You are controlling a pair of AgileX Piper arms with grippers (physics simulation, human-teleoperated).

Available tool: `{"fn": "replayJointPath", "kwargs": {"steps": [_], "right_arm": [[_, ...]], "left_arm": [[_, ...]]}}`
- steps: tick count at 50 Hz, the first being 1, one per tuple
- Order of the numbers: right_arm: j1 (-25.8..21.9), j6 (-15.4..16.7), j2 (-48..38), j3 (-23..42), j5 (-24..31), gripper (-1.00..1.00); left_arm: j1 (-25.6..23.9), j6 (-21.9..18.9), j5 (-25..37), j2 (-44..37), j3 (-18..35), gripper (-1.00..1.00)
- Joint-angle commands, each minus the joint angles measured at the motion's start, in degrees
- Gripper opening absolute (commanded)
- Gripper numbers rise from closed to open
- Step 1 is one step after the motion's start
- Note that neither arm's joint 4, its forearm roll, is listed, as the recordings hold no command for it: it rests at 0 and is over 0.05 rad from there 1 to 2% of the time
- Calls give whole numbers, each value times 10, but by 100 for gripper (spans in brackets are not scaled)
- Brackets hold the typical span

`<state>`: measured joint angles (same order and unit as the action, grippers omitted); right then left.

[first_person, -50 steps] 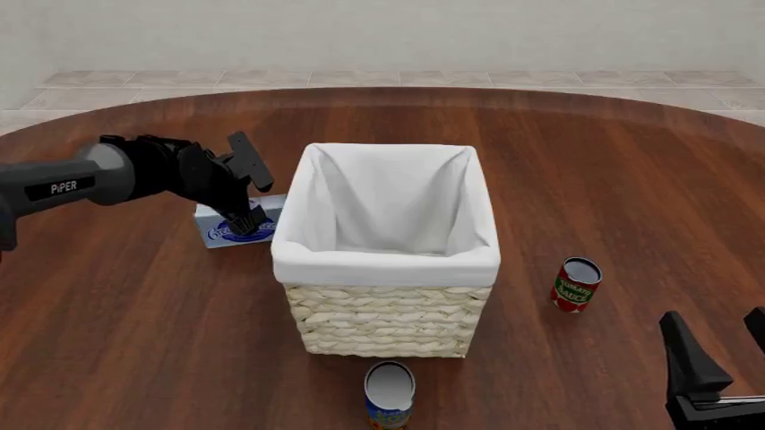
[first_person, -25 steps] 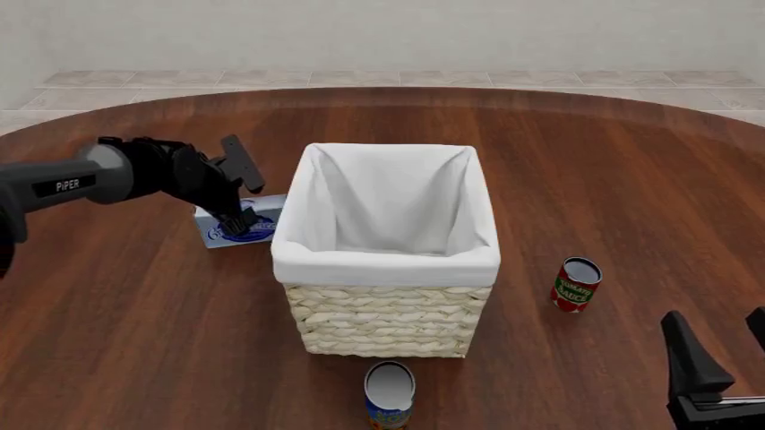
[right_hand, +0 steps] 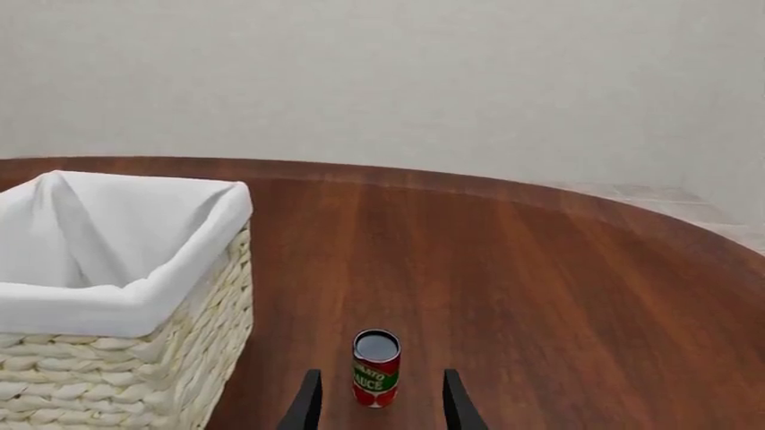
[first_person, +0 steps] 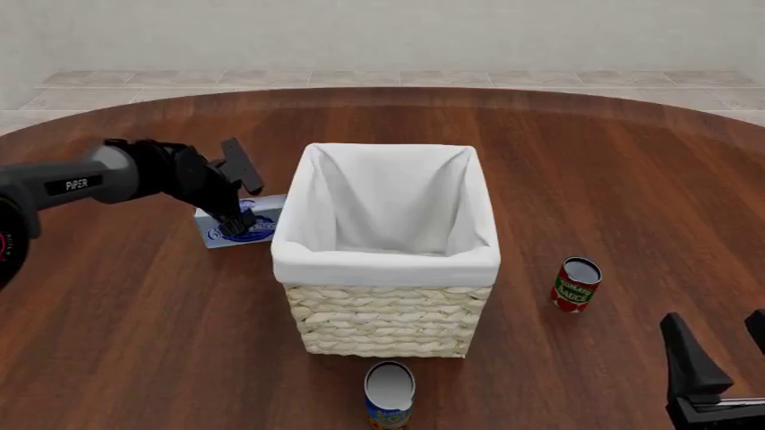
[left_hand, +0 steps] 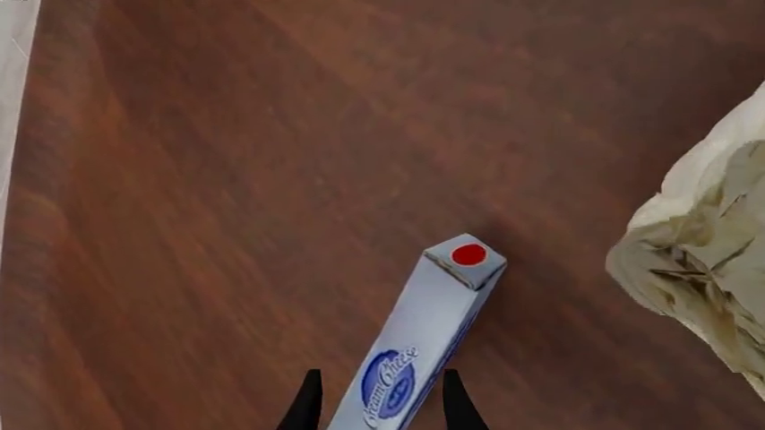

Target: Pick up the cream cheese box, and put it in the basket.

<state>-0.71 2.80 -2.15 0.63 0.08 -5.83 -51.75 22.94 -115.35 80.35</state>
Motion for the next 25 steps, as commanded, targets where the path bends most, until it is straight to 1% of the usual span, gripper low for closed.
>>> {"fn": "replayJointPath", "kwargs": {"steps": [1, 12, 16, 20, 25], "right_arm": [[2, -2, 6, -1, 5, 100], [4, -1, 15, 1, 13, 100], [5, 1, 15, 0, 13, 100], [6, 2, 16, 1, 14, 100], [5, 3, 16, 3, 15, 100]], "left_arm": [[-2, -3, 1, -9, 4, 100], [0, -15, -7, -18, 0, 100], [-2, -10, -2, -21, 8, 100], [3, -18, -7, -27, 7, 100], [1, -13, -4, -32, 15, 100]]}}
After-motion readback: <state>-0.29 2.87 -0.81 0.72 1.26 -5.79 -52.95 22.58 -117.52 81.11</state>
